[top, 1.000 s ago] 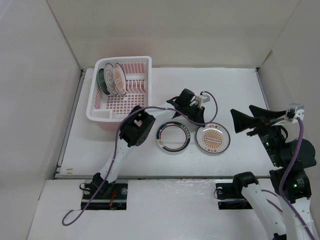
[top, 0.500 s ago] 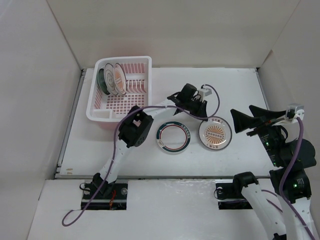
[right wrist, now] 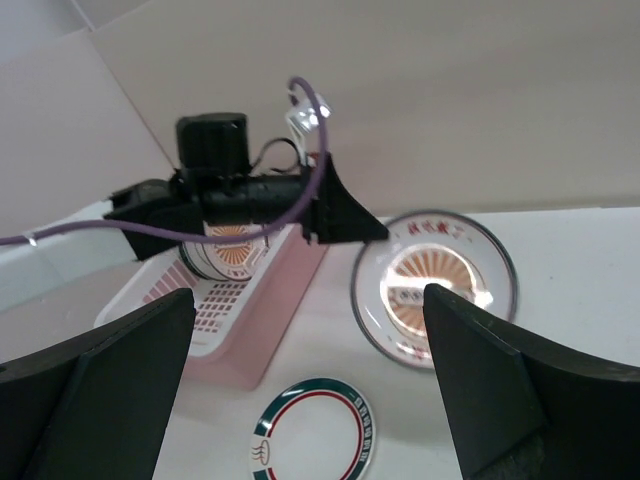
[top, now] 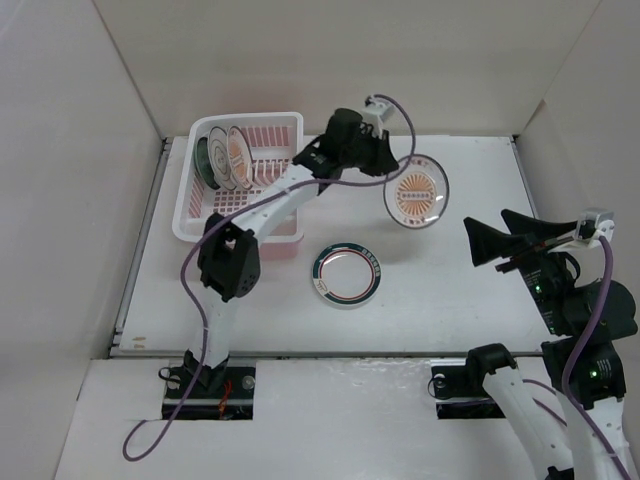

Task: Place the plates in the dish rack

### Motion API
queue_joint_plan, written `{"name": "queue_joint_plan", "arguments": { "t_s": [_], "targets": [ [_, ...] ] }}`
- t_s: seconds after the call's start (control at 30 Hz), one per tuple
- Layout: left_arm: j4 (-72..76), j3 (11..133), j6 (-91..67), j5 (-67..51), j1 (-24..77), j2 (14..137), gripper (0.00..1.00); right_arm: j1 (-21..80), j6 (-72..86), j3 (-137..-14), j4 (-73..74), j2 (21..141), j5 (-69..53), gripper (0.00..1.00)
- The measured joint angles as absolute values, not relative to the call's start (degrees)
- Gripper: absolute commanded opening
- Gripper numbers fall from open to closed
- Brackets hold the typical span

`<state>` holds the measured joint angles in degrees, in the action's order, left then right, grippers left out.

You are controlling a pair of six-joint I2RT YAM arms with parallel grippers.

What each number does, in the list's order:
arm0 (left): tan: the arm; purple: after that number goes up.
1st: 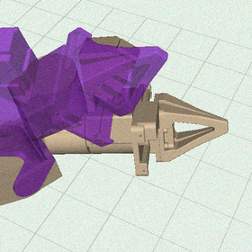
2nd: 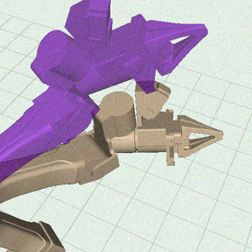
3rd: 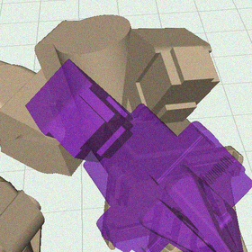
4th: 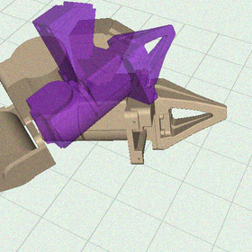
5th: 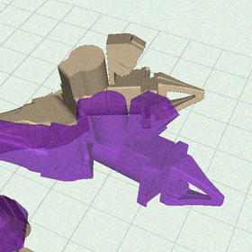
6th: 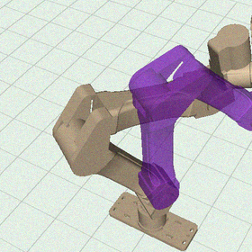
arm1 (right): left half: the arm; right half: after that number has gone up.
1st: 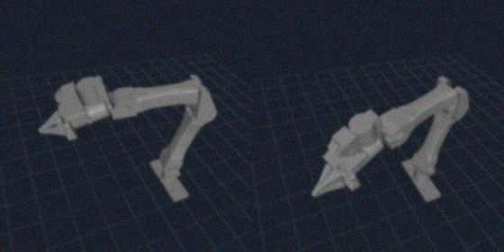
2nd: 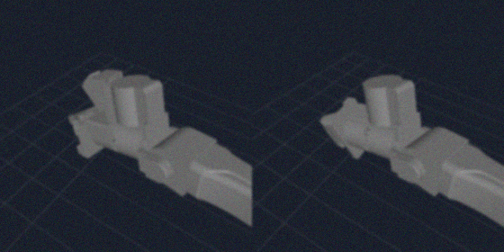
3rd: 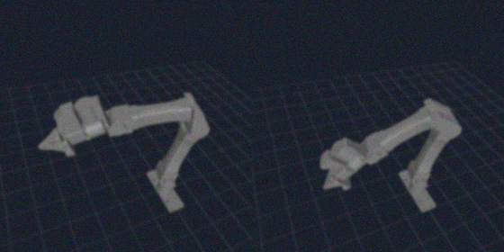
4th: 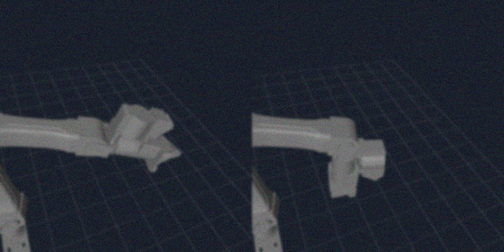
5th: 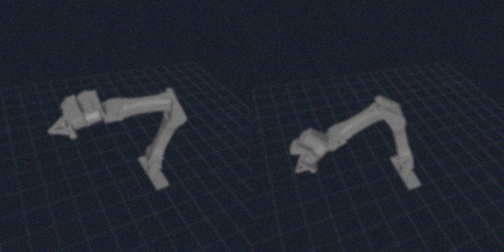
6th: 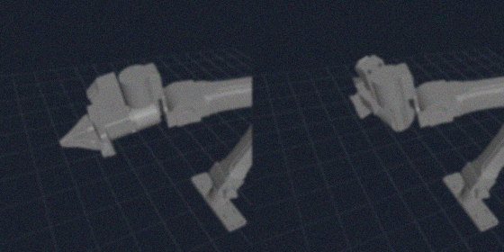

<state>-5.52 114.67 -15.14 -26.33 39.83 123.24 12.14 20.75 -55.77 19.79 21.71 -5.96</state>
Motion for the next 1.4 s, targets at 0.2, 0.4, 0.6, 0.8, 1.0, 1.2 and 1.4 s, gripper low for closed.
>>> {"name": "queue_joint_plan", "arguments": {
  "t_s": [0.2,0.4,0.6,0.8,1.0,1.2,1.4],
  "targets": [
    [-10.17,114.65,-14.24,-18.96,31.05,113.36,0.0,13.63,20.78,-55.77,19.42,22.0,-5.21,1.0],
    [-16.43,119.33,-11.16,-7.44,21.3,105.19,0.0,15.09,20.75,-55.55,18.61,24.36,-5.15,1.0],
    [-18.06,118.69,-7.22,5.91,15.73,97.73,0.0,16.38,20.78,-54.7,18.39,25.8,-5.15,1.0],
    [-16.01,109.97,-4.4,17.45,16.4,93.01,0.0,17.08,20.78,-54.63,18.02,25.8,-5.15,1.0],
    [-13.89,103.0,-0.36,27.07,18.87,94.26,0.0,17.45,20.73,-54.63,17.65,25.8,-5.17,1.0],
    [-10.17,100.71,4.16,32.27,20.73,97.62,0.0,17.45,20.73,-54.61,17.52,25.96,-5.19,1.0],
    [-2.31,97.73,11.64,36.42,21.54,99.68,0.0,17.45,20.73,-54.54,17.54,26.35,-5.21,1.0]
  ]
}}
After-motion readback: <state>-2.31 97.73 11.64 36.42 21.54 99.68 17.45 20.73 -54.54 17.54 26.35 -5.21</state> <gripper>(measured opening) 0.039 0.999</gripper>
